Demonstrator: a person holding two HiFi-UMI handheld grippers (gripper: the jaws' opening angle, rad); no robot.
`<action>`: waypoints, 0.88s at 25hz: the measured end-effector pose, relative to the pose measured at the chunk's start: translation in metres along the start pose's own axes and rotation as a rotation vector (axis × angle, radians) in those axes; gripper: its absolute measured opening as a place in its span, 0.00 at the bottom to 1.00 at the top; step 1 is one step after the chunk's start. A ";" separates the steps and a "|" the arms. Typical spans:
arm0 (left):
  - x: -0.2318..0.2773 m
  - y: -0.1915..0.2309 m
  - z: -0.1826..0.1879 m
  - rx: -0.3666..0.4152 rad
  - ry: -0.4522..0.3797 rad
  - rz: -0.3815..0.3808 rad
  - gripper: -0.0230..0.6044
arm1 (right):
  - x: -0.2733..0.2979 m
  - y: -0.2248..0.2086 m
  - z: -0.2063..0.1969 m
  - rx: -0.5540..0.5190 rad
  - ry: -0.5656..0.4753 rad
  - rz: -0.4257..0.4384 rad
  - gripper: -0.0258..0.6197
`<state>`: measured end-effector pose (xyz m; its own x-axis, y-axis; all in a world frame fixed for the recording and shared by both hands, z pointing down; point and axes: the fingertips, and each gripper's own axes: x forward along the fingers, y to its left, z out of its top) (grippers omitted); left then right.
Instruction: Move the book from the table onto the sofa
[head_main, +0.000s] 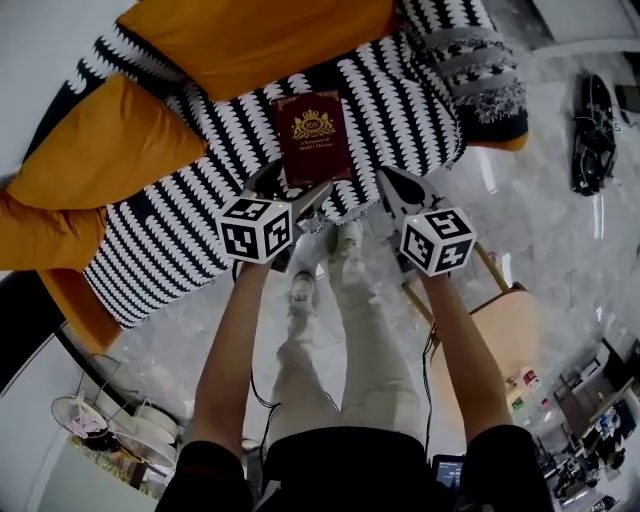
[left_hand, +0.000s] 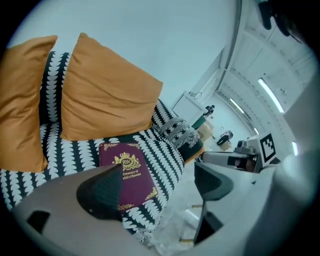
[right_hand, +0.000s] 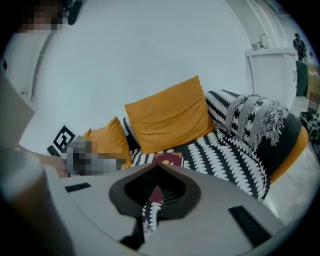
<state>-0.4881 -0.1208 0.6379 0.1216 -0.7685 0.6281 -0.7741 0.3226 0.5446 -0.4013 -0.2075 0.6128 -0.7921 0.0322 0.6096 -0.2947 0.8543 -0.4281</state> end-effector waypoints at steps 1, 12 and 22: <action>-0.007 -0.007 0.006 0.001 -0.014 -0.014 0.78 | -0.006 0.003 0.006 -0.002 -0.011 -0.001 0.07; -0.097 -0.098 0.058 0.111 -0.096 -0.101 0.50 | -0.085 0.079 0.068 -0.045 -0.130 0.020 0.07; -0.191 -0.165 0.074 0.224 -0.214 -0.118 0.26 | -0.167 0.148 0.106 -0.092 -0.248 0.041 0.07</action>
<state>-0.4291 -0.0679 0.3868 0.1037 -0.8996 0.4241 -0.8825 0.1134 0.4564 -0.3690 -0.1413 0.3768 -0.9126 -0.0507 0.4057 -0.2188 0.8988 -0.3799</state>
